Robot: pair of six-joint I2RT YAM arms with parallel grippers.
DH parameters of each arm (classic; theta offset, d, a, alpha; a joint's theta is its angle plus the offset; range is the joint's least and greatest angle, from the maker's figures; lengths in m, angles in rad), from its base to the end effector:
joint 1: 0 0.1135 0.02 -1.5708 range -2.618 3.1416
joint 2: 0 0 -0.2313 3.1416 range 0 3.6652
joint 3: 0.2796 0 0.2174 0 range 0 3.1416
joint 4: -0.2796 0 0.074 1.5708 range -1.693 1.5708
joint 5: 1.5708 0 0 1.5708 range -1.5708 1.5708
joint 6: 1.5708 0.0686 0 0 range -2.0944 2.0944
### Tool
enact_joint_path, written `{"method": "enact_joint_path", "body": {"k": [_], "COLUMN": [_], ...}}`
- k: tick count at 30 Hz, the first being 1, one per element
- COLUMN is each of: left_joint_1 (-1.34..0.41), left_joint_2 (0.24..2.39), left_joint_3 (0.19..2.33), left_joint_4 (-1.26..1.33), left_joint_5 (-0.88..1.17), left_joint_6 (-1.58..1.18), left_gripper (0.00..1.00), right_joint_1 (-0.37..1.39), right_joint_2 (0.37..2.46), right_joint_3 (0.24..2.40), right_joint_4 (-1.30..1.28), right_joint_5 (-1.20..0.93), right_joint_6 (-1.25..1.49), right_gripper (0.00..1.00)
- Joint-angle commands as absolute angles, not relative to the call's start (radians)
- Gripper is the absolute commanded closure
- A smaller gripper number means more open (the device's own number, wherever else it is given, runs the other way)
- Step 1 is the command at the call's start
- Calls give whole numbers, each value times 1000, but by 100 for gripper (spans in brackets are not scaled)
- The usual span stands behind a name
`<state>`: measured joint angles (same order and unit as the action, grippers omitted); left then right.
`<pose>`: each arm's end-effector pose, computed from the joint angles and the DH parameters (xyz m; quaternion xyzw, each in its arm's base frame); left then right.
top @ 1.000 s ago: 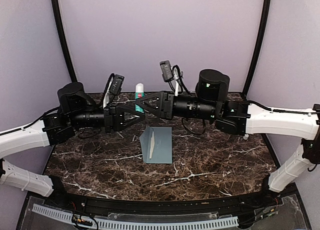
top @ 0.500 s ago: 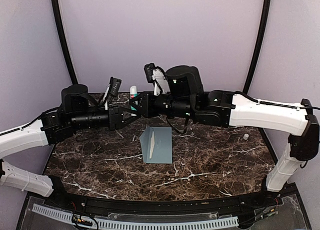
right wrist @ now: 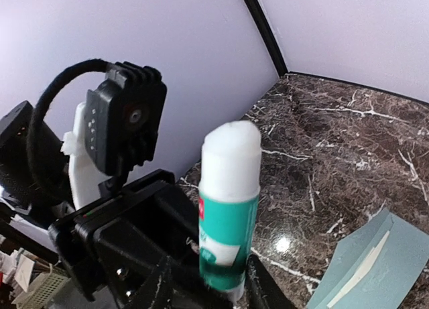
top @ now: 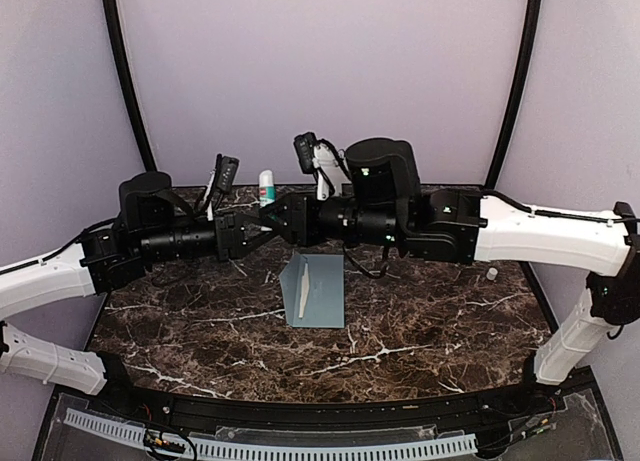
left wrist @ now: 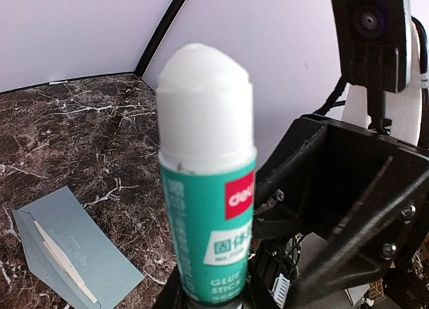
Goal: Place the letter into the envelope and seal it
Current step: Unscrew the solid glue.
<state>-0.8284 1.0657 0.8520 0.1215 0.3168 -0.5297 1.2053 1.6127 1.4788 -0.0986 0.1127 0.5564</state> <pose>0.1625 -0.2087 0.3174 0.2137 0.7058 -0.5086 0.4445 0.1441 0.3551 0.3434 -0.2165 0.7534 0.4496 0.4283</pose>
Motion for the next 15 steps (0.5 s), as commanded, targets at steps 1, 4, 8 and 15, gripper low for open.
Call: {"method": "enact_joint_path", "body": {"k": [1,4,8,15], "left_joint_1": [-821,-820,-819,-819], "left_joint_2": [1037,1039,1050,1075], "left_joint_3": [863,860,853,863], "left_joint_4": [233,257,335,435], "left_joint_5": [354,405,543,757], "left_joint_6": [-548,-556,-555,-560], "left_gripper": [100,100,100,100], "right_joint_1": [1218,1189,1124,1077], "right_joint_2": [1493,1440,1390,1409], "right_joint_3": [1408,1341,1253,1207], "right_joint_4": [22,78,183,306], "right_joint_5": [21,-31,-186,-435], "right_joint_6": [549,553,586,580], "right_gripper": [56,43,30,14]}}
